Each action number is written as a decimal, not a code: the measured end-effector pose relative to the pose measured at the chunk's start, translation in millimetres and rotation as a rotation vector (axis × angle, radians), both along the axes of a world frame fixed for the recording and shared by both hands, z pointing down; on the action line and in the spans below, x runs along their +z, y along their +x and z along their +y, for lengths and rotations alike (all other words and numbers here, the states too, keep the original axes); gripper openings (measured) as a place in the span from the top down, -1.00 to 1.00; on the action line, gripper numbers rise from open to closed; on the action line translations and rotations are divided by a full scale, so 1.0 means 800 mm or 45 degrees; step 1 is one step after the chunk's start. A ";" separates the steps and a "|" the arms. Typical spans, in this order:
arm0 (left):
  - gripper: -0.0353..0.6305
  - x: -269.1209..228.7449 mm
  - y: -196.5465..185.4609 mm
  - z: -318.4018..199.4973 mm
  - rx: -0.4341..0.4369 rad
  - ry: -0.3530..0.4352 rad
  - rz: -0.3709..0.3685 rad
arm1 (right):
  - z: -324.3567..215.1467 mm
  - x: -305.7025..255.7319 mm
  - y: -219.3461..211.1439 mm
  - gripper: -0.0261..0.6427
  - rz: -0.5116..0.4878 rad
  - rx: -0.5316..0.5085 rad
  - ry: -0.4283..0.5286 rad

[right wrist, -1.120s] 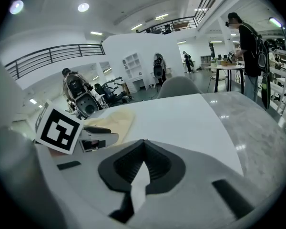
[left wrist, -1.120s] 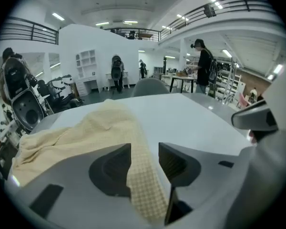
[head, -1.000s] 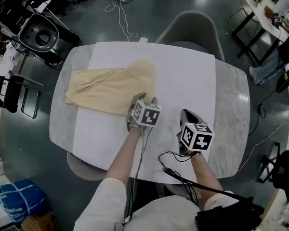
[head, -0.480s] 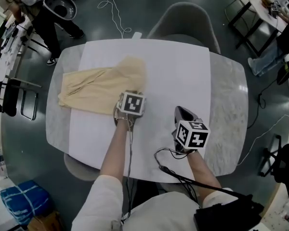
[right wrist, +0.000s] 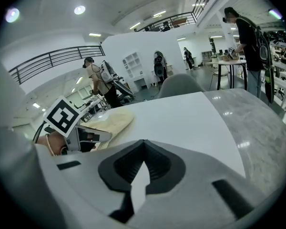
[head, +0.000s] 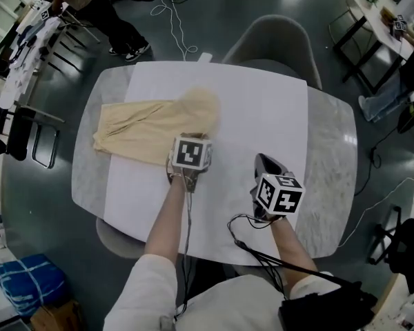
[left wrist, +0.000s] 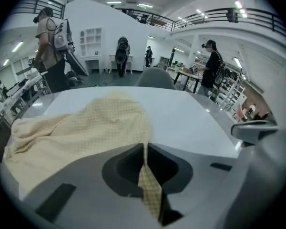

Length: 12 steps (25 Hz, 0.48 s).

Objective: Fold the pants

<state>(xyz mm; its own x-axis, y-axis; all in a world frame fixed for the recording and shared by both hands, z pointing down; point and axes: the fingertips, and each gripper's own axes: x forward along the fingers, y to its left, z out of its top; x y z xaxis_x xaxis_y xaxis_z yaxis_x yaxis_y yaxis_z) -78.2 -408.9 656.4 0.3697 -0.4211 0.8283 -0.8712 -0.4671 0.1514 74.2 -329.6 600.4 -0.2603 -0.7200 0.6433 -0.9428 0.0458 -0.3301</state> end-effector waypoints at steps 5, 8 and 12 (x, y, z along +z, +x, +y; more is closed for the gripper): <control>0.81 -0.043 -0.041 -0.012 -0.041 0.038 0.077 | -0.022 -0.028 -0.033 0.94 0.047 -0.049 0.048; 0.81 -0.066 -0.079 -0.018 -0.077 0.068 0.117 | -0.036 -0.045 -0.059 0.94 0.072 -0.074 0.079; 0.81 -0.091 -0.127 -0.024 -0.115 0.098 0.168 | -0.055 -0.064 -0.098 0.94 0.106 -0.106 0.112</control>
